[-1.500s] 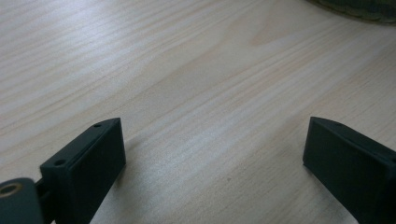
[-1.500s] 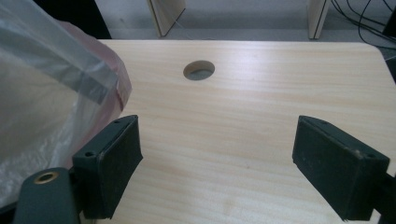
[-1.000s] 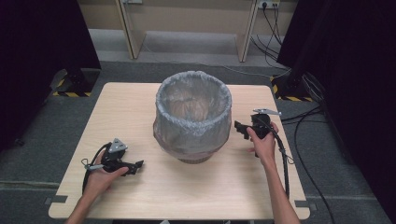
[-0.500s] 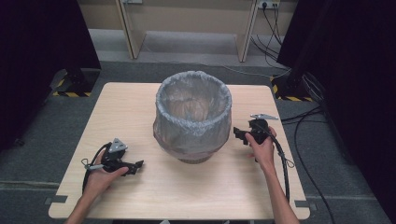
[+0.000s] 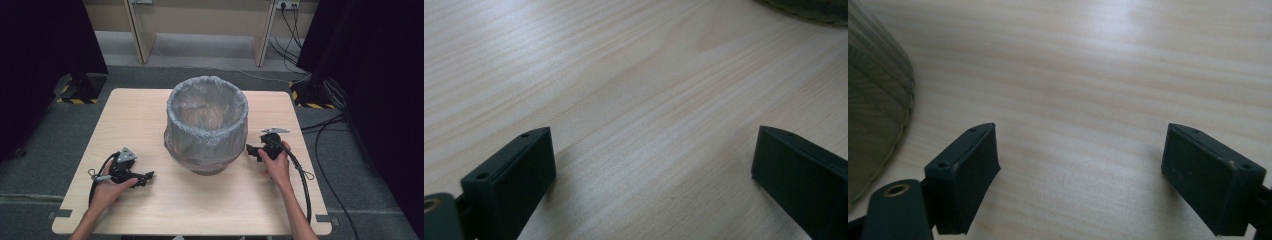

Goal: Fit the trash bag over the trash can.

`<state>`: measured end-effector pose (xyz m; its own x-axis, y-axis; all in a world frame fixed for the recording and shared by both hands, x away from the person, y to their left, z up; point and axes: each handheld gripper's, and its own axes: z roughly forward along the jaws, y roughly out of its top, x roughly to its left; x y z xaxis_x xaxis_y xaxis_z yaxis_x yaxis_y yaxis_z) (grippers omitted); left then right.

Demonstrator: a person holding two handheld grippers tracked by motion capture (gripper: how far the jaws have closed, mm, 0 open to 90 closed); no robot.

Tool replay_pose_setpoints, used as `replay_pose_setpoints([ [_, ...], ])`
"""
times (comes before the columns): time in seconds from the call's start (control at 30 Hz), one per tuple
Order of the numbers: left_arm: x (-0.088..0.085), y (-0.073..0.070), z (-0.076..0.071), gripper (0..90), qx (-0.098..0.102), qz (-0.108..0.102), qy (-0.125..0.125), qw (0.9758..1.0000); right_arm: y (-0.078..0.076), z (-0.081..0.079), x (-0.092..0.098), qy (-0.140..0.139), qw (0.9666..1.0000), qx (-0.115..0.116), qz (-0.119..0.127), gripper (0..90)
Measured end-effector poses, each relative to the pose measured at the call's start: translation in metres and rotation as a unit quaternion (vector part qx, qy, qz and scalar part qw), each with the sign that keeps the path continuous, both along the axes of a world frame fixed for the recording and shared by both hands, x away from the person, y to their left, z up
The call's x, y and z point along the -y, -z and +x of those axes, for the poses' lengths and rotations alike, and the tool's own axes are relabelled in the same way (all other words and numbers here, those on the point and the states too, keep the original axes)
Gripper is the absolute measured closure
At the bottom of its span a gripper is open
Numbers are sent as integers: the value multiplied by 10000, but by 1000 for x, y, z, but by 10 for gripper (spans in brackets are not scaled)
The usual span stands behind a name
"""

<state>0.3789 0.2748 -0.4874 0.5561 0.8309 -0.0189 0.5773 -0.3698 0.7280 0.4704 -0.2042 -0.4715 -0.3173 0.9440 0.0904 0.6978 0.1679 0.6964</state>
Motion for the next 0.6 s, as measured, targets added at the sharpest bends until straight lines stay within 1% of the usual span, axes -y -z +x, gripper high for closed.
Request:
replay_pose_setpoints([
  [0.03, 0, 0, 0, 31, 0, -1, -2, 10000, 2, 0, -1, -20, 10000, 33, -30, 154],
  [0.13, 0, 0, 0, 29, 4, 5, -14, 10000, 3, -2, -4, -52, 9994, 88, -321, 153],
  [0.17, 0, 0, 0, 28, 5, 14, -24, 10000, 3, -3, -5, -23, 9994, 85, -323, 152],
  [0.23, 1, 0, 0, 24, 2, 19, -33, 10000, 5, -5, -6, -50, 9990, 158, -425, 143],
  [0.3, 1, 0, 1, 22, 0, 21, -33, 10000, 7, -8, -6, -28, 9990, 230, -394, 134],
  [0.37, 1, 0, 1, 21, 0, 24, -33, 10000, 7, -12, -5, -14, 9989, 251, -400, 131],
  [0.6, 1, 0, 0, 22, 3, 27, -32, 10000, 7, -26, -1, 101, 9988, 236, -407, 120],
])
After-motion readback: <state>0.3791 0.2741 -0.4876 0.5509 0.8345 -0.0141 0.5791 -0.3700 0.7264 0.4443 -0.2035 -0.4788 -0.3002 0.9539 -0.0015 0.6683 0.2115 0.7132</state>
